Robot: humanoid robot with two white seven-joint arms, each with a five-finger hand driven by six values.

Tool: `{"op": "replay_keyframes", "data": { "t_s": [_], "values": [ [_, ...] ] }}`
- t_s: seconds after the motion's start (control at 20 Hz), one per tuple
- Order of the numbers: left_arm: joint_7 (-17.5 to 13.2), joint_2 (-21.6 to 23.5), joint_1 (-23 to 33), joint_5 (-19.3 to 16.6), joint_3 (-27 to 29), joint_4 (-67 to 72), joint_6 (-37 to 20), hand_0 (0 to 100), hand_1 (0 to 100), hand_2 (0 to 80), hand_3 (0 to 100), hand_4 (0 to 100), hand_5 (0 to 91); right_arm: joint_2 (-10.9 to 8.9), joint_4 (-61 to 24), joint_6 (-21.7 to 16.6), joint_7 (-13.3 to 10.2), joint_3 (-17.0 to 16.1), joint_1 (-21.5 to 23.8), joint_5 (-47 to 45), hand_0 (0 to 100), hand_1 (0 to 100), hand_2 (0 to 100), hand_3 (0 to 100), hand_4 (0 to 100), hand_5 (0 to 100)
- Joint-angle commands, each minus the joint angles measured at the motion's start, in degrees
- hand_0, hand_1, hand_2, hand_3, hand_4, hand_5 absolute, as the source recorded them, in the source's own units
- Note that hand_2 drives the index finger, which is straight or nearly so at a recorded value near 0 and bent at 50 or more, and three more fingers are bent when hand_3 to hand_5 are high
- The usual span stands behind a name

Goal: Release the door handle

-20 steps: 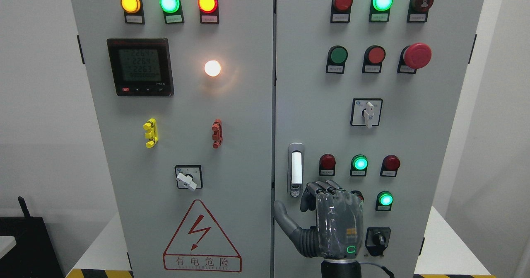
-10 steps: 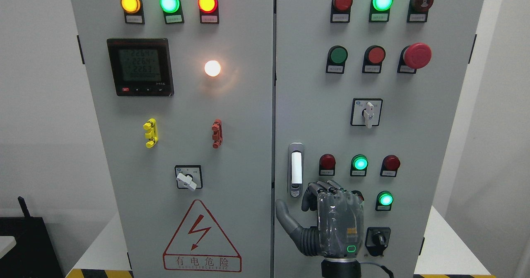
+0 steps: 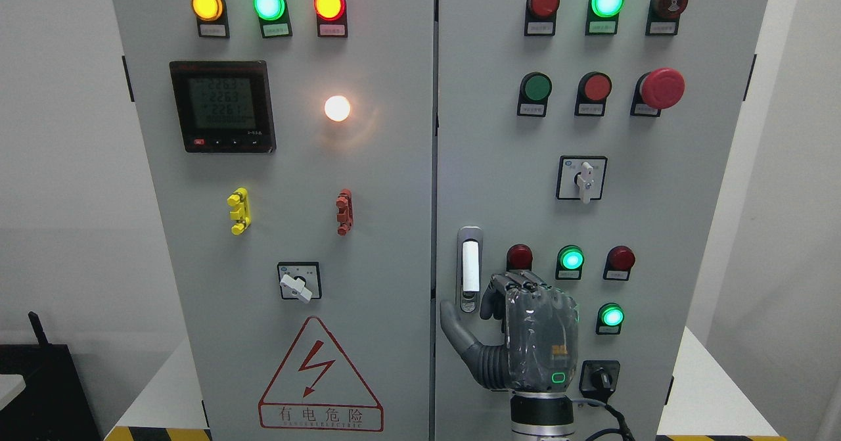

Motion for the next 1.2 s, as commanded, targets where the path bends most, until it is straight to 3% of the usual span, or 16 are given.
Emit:
{"op": "replay_keyframes", "data": {
  "t_s": [0.0, 1.15],
  "values": [
    [0.0, 0.0, -1.8, 0.0, -0.6, -0.5, 0.0, 12, 39, 0.0, 0, 0, 0.0, 0.15, 1.7, 0.3, 0.4, -0.4, -1.2, -0.6, 19, 58, 85, 96, 85, 91],
    [0.0, 0.0, -1.8, 0.0, -0.6, -0.4, 0.0, 12, 39, 0.0, 0, 0, 0.0, 0.07, 1.8, 0.5, 0.4, -1.0, -1.3, -0.7, 26, 62, 87, 98, 87, 92]
  ]
}}
